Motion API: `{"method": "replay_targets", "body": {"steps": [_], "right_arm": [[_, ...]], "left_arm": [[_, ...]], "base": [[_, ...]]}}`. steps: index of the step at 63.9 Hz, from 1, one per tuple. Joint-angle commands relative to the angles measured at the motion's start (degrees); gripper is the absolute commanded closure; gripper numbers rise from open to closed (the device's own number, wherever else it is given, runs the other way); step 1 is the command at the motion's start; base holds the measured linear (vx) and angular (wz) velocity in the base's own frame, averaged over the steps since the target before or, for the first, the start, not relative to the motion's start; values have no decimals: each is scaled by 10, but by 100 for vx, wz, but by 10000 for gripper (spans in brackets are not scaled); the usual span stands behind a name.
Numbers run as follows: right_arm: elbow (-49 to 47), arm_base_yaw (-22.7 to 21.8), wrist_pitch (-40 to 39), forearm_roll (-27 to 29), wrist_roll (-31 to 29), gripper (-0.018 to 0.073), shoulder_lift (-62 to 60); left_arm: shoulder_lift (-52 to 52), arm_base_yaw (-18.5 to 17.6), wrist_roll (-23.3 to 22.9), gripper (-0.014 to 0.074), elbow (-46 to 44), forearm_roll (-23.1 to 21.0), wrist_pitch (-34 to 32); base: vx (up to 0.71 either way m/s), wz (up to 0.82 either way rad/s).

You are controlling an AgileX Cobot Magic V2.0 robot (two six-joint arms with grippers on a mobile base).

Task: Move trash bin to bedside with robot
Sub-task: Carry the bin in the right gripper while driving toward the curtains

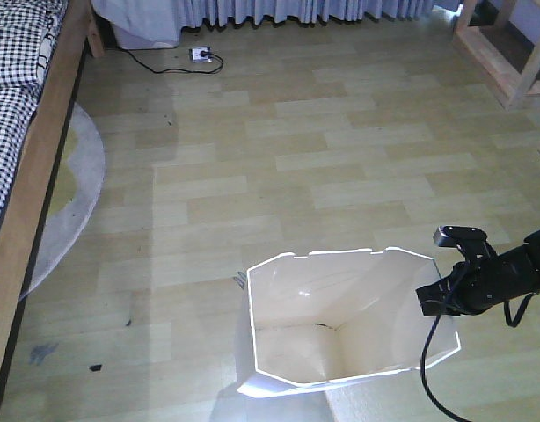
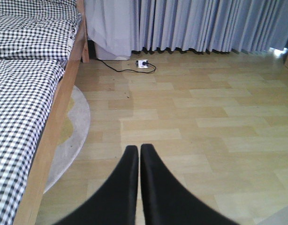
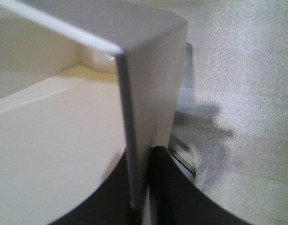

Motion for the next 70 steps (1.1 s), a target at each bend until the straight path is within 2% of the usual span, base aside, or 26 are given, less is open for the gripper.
{"method": "replay_targets", "body": {"steps": [1,70], "right_arm": [[-7,-1,107,31,1,566,-41],[-7,-1,106,31,1,566,-41]], "left_arm": [[-8,-2,-2,603,2,-1,-38],[-8,-2,-2,603,2,-1,-38]], "base": [[29,11],[27,9]]}}
